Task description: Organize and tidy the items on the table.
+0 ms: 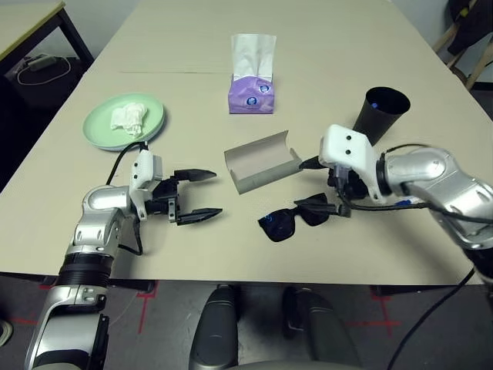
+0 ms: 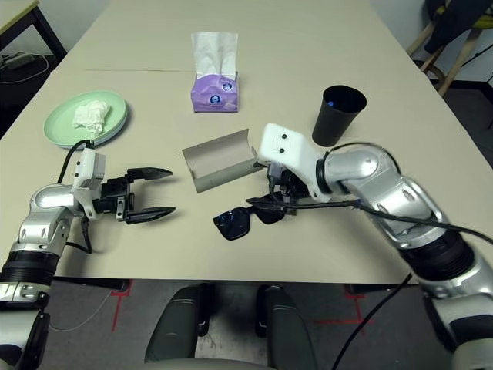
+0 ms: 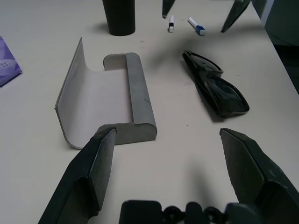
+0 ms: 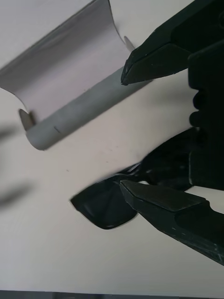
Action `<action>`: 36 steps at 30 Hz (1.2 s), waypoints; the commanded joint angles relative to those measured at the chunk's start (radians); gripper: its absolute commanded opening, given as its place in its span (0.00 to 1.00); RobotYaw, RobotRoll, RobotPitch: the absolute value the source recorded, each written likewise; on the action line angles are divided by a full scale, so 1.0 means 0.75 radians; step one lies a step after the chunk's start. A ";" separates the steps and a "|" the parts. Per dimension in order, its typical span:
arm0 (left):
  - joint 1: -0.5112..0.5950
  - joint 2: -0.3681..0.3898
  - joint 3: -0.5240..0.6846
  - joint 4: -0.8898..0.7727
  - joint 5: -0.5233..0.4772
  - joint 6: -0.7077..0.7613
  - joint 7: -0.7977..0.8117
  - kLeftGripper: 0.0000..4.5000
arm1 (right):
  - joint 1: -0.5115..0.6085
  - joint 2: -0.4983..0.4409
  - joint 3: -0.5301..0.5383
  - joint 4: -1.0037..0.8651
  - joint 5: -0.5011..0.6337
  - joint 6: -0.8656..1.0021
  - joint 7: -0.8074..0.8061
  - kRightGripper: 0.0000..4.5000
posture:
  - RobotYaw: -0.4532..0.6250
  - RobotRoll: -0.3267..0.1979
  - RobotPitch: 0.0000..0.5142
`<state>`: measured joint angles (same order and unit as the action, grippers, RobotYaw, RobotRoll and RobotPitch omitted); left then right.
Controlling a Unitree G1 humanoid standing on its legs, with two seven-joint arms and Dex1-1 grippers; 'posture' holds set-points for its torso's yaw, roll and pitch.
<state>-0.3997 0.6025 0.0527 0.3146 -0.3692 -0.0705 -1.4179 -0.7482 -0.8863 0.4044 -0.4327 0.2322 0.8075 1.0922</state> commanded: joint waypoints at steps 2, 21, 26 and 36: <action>0.042 -0.006 -0.017 -0.061 -0.011 -0.001 0.017 1.00 | -0.079 -0.030 0.124 -0.075 -0.039 0.087 0.085 1.00 | 0.59 0.62 0.37; 0.064 -0.004 -0.039 -0.132 -0.011 0.021 0.076 1.00 | -0.343 0.030 0.544 0.005 -0.384 -0.015 0.359 1.00 | 0.61 0.62 0.39; 0.067 -0.003 -0.044 -0.141 -0.009 0.027 0.081 1.00 | -0.379 0.067 0.556 0.023 -0.428 -0.012 0.415 1.00 | 0.60 0.62 0.39; 0.070 -0.003 -0.055 -0.167 -0.013 0.050 0.093 1.00 | -0.413 0.122 0.586 0.079 -0.531 -0.083 0.500 1.00 | 0.61 0.62 0.39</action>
<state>-0.3654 0.5997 0.0226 0.2118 -0.3710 -0.0348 -1.3456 -1.0480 -0.8031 0.8243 -0.3807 -0.1509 0.7630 1.4540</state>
